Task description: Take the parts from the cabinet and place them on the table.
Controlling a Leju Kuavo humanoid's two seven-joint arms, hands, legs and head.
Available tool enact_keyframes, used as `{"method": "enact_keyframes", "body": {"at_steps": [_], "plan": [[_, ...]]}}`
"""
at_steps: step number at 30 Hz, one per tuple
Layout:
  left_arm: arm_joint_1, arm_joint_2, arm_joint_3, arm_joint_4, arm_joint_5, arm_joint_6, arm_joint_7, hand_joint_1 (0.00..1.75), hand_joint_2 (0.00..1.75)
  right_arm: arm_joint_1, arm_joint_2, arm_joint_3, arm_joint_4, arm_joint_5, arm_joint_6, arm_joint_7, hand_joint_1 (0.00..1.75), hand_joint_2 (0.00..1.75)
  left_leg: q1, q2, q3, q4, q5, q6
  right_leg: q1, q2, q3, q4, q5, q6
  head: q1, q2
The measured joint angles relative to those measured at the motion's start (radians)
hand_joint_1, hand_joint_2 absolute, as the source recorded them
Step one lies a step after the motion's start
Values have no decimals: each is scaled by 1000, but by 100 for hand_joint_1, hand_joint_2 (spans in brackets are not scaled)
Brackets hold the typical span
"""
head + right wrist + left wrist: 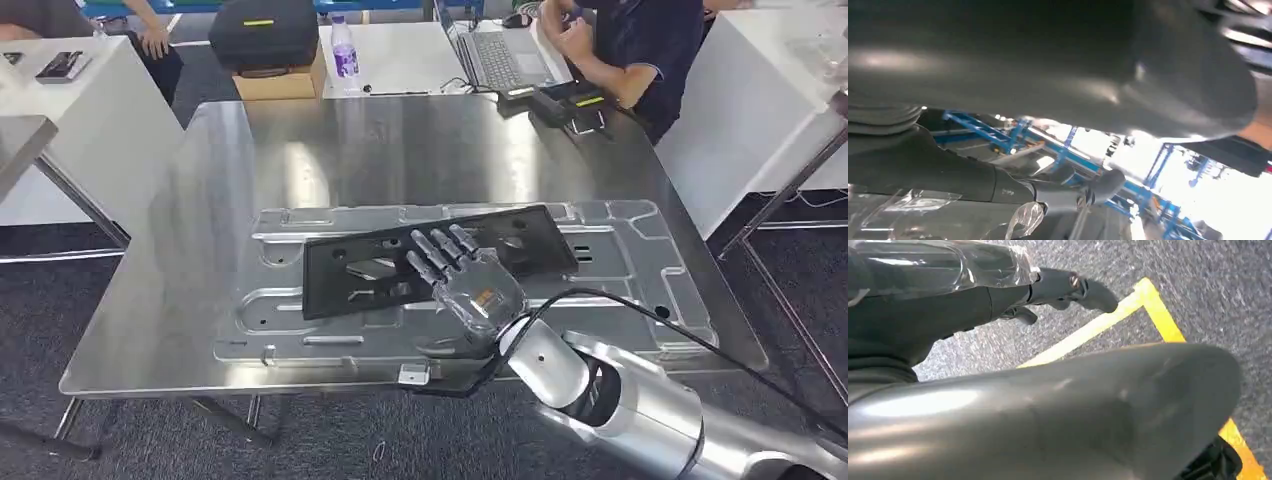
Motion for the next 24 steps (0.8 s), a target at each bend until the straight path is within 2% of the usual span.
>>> {"method": "enact_keyframes", "body": {"at_steps": [1,2,3,4,5,6,7,8,9,10,11,12,13,15,16,17,18,19,20,21,22,23,24], "plan": [[4,0,0,0,0,0,0,0,0,1,0,1,0,0,1,0,0,0,7,0,-9,6,-6,-8,-7,-6,-14,-3,15,-19,0,0],[7,0,0,0,0,0,2,0,0,1,0,0,0,0,1,1,0,0,8,-1,-19,26,-41,-14,-6,-6,-21,-3,24,-25,0,0],[8,-3,0,0,0,0,3,0,0,1,0,0,0,-1,1,0,0,0,10,-1,-45,107,-128,-22,-6,-5,-39,-3,38,-35,-1,0],[7,-3,0,0,0,-1,4,0,0,1,0,0,0,-1,1,1,0,0,12,-1,-69,194,-190,-26,-5,-5,-53,-2,49,-36,-2,0],[5,-3,0,0,0,-1,6,0,0,1,0,0,0,-1,1,1,0,0,12,-1,-88,273,-231,-28,-3,-6,-67,-2,59,-36,-2,0],[5,-3,0,0,0,-1,7,0,0,3,0,1,0,-3,1,1,0,0,12,-1,-96,338,-244,-27,-1,-6,-83,-2,70,-37,-2,0],[6,-3,0,0,1,-1,7,0,0,5,0,1,0,-3,1,2,0,0,11,-1,-88,356,-229,-25,1,-6,-96,-1,79,-37,-2,0],[7,-3,0,0,3,-2,7,0,0,6,0,1,0,-6,1,4,0,0,9,-1,-62,339,-200,-19,2,-5,-109,-1,89,-37,-2,0],[6,-3,0,0,3,-2,7,0,0,7,0,1,0,-12,0,5,0,0,6,-1,-21,288,-166,-12,4,-5,-120,0,97,-36,-2,0],[5,-3,0,0,4,-2,7,0,0,8,0,1,0,-13,-2,6,0,0,0,-2,39,206,-138,-2,6,-5,-128,0,105,-35,-2,0],[2,-2,0,0,4,-1,6,0,0,9,0,-1,0,-22,-5,10,0,0,-9,-4,130,79,-137,15,3,-6,-133,0,115,-33,-2,0],[1,0,0,0,5,-1,6,0,0,9,0,-2,0,-29,-7,14,0,0,-14,-2,179,5,-164,26,8,-6,-136,1,120,-29,-2,0],[-2,0,0,0,5,0,5,0,0,14,0,-6,0,-38,-10,21,0,0,-15,-4,198,-40,-170,22,5,-8,-138,0,128,-24,-2,0],[0,0,0,0,8,2,5,0,0,30,-1,-13,0,-68,-28,31,0,0,-22,-5,188,-33,-156,26,-3,-8,-139,-6,146,-10,-5,0],[2,0,0,0,10,2,5,0,0,41,-1,-18,0,-85,-37,38,0,0,-18,-4,185,-42,-141,31,0,-7,-141,-11,152,-5,-5,0],[1,0,0,0,11,3,3,0,0,58,-8,-28,0,-103,-62,48,0,0,-8,2,181,-54,-124,29,0,-5,-149,-3,141,-2,-6,0],[2,0,0,0,11,5,1,0,0,73,-11,-39,0,-116,-87,58,0,0,-8,-1,170,-60,-112,34,2,-3,-166,23,95,5,-2,0],[3,0,1,0,14,7,-2,0,0,87,-13,-48,1,-131,-110,64,0,0,-7,0,156,-58,-104,42,-2,-3,-189,86,29,11,1,0],[5,0,1,0,18,7,-4,0,0,106,-16,-57,1,-145,-131,74,0,0,-8,0,145,-56,-93,39,-6,-3,-209,161,-27,16,1,0],[7,0,1,0,26,9,-7,0,0,142,-20,-76,1,-170,-165,93,0,0,-8,1,127,-54,-80,39,-8,-3,-236,272,-75,22,1,0],[8,0,1,0,29,12,-8,0,0,168,-23,-87,3,-188,-196,109,0,0,-8,1,116,-52,-73,38,-8,-3,-242,316,-76,24,1,0],[12,0,2,0,35,16,-9,0,0,214,-32,-113,10,-209,-244,130,0,0,-8,0,98,-49,-62,37,-10,-3,-228,332,-43,27,2,0],[15,0,3,0,42,20,-10,0,0,251,-38,-135,16,-223,-281,137,0,0,-8,-1,85,-46,-54,35,-12,-4,-195,299,-4,28,1,0]]}}
